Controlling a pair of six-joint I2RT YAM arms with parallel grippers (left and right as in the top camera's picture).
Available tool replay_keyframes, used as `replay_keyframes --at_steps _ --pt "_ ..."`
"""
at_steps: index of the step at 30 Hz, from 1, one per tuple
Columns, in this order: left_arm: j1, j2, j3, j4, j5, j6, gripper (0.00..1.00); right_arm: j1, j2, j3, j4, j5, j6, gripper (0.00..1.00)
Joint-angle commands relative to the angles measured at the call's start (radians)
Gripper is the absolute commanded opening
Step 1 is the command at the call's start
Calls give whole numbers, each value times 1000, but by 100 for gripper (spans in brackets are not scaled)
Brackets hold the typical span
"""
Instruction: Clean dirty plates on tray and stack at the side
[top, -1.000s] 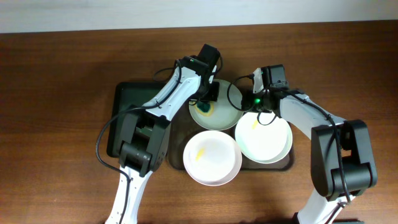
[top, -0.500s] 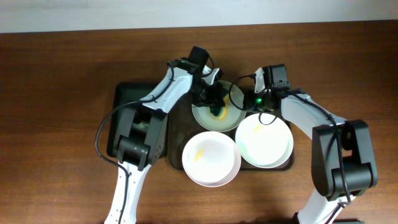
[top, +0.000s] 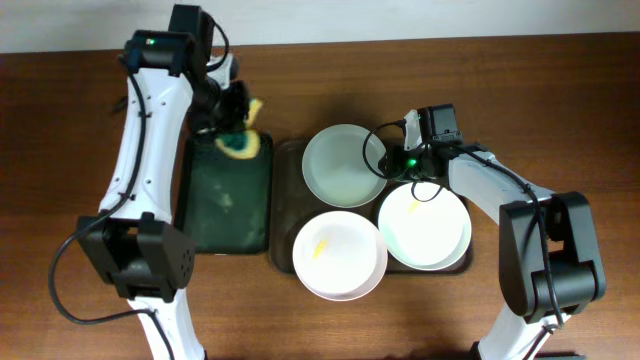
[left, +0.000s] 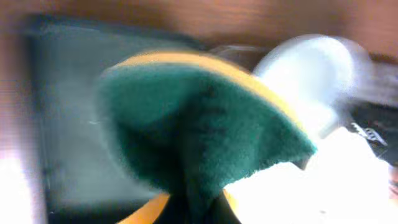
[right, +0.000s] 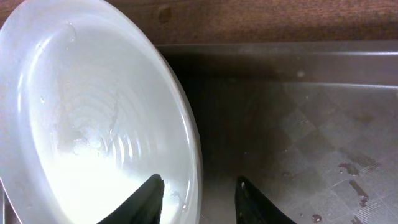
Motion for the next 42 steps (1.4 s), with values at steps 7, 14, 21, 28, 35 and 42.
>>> replay_keyframes --at_steps 7,14,21,28,35,42 --pt "-30 9 -417 180 -376 -90 0 24 13 -6 1 28 4 13" --pt "-30 8 -573 352 -330 -90 0 22 -11 36 -17 28 0 4" --pt "-30 -129 -581 386 -323 -89 0 24 -57 304 -344 146 -53 4" --pt "-30 -547 -581 325 -339 -90 0 116 -56 472 -534 299 -58 8" --pt "-30 -605 -628 251 -353 -109 0 125 -55 548 -641 215 8 25" --pt "-30 -603 -755 354 -346 -109 0 79 -8 491 -711 215 -26 58"
